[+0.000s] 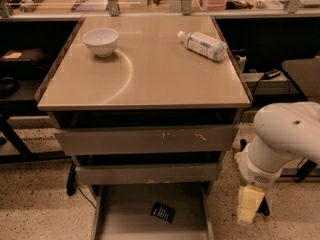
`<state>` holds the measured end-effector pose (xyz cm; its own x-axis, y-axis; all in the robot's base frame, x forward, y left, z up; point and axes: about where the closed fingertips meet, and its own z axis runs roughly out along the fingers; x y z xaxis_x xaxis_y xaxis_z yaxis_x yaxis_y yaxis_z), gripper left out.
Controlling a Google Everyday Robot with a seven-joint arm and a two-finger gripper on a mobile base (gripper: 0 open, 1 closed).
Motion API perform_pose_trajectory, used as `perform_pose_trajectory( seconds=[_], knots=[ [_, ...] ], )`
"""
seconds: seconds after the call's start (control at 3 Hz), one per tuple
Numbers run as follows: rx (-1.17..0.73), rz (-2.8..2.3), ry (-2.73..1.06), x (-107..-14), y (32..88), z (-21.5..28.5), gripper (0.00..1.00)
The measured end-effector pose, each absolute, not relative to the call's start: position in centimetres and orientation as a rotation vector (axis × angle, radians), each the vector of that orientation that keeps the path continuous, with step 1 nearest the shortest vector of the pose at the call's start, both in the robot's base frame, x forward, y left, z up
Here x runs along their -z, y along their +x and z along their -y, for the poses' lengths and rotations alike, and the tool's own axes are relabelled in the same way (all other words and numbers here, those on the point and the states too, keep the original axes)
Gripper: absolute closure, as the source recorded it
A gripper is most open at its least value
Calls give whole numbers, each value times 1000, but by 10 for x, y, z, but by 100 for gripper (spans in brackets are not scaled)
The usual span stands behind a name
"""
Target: Pick rxbar blueberry from bottom drawer and place on counter
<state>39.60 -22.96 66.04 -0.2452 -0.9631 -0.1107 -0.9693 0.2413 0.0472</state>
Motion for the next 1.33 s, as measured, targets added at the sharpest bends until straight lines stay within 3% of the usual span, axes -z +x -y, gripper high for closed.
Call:
perform_pose_trajectory(
  seconds=[0.67,1.33],
  knots=[
    [-506,-2338,-1680,-521,403,227,0],
    [-532,-2328,-1651,-486,405,216,0]
  ],
)
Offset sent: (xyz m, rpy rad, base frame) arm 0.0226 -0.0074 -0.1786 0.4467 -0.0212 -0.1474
